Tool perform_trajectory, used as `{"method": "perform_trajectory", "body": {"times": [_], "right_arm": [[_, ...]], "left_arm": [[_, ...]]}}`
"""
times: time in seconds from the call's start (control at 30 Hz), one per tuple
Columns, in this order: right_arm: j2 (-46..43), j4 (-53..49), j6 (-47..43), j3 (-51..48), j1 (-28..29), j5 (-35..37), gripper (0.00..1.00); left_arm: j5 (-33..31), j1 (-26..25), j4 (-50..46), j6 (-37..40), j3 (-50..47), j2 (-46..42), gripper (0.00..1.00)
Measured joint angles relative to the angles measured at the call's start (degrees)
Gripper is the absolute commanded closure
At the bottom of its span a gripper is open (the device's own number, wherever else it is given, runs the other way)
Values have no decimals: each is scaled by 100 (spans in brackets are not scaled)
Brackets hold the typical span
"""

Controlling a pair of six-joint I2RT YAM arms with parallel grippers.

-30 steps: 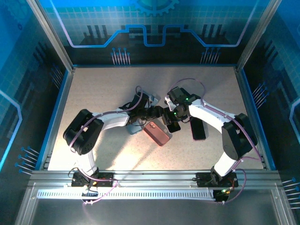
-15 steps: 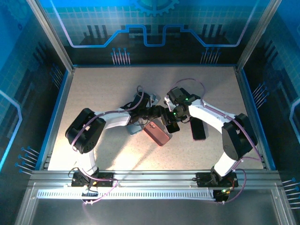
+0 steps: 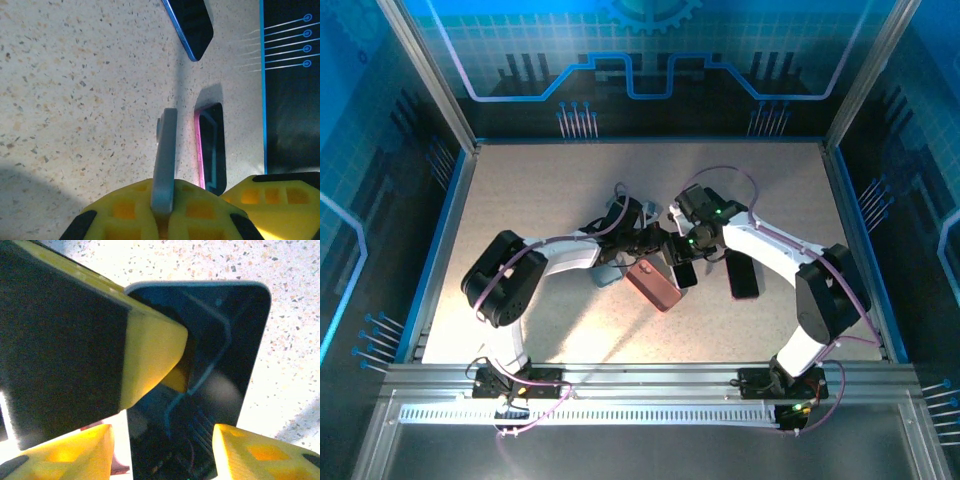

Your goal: Put the phone into the phone case

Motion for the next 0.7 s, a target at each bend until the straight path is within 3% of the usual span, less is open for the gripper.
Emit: {"method": "perform_trajectory", "body": {"times": [0.07,0.17,0.5,0.7], "right_arm": [[-11,4,26,0,-2,-7,37],[-68,46,66,-13,-9,-31,33],[-1023,328,341,-645,-223,-164,31],[-1648,822,732,-1250,-404,-356,31]], "left_arm": [[-7,-2,2,2,0,0,100],[-17,-4,-11,2,0,0,100],[-546,-4,-81,2,0,-529,100],[-1191,-4,-74,-76,-11,-949,100]]}}
